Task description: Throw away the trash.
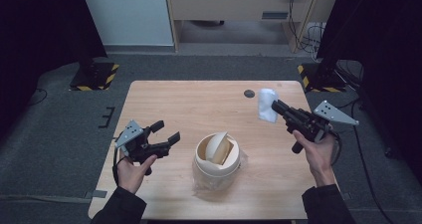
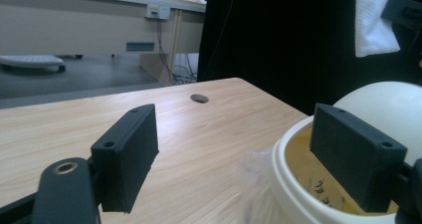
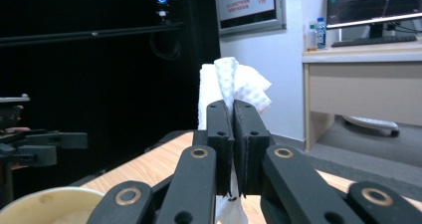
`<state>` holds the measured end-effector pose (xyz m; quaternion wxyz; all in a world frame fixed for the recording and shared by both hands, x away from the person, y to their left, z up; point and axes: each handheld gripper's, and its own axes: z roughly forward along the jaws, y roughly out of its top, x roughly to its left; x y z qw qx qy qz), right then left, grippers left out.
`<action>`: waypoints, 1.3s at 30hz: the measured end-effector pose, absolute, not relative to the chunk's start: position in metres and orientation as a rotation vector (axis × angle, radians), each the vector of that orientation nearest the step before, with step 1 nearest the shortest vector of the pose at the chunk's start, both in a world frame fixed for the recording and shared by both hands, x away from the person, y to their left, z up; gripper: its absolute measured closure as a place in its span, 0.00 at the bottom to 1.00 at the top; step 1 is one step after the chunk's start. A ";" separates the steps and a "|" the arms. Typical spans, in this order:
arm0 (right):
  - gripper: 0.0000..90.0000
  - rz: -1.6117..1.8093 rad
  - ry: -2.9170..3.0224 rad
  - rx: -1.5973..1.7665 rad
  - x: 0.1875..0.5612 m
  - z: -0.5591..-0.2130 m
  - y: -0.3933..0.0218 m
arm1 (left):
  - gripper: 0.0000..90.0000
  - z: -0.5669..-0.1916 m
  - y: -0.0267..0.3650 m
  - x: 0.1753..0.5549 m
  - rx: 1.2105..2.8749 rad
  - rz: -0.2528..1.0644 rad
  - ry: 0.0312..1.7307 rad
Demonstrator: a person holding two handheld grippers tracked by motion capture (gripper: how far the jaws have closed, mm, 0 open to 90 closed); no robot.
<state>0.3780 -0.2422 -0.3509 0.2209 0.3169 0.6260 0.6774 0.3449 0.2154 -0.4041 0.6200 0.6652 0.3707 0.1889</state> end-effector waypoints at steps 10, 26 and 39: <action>0.96 1.919 1.751 0.804 0.378 -0.341 -0.225 | 0.22 -0.384 0.195 0.355 1.522 0.420 0.785; 0.96 1.971 1.772 0.742 0.378 -0.333 -0.208 | 0.30 -0.355 0.154 0.373 1.508 0.372 0.701; 0.96 2.001 1.802 0.716 0.379 -0.334 -0.197 | 0.37 -0.345 0.124 0.386 1.499 0.308 0.663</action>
